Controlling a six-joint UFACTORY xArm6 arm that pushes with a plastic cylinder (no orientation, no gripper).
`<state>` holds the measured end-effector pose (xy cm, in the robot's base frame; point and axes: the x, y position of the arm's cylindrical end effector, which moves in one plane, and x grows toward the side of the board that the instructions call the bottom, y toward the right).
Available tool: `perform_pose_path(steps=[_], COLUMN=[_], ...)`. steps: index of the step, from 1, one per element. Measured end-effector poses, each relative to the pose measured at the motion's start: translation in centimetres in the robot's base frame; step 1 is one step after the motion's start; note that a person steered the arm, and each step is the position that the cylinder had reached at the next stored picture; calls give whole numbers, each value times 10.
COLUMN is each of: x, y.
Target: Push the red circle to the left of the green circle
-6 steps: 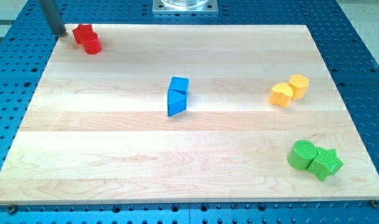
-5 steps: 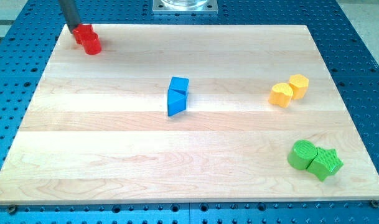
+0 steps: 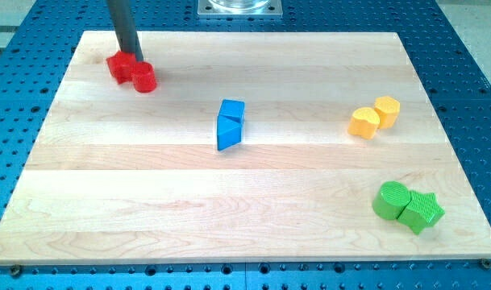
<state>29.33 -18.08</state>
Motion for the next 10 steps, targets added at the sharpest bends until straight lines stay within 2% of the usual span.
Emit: perform_pose_path(steps=[1,2,3,4,5,6,7,8,10], x=[44,33,118,143,145,194,225,229,243], y=[31,35,68,83,17,103,220,161,291])
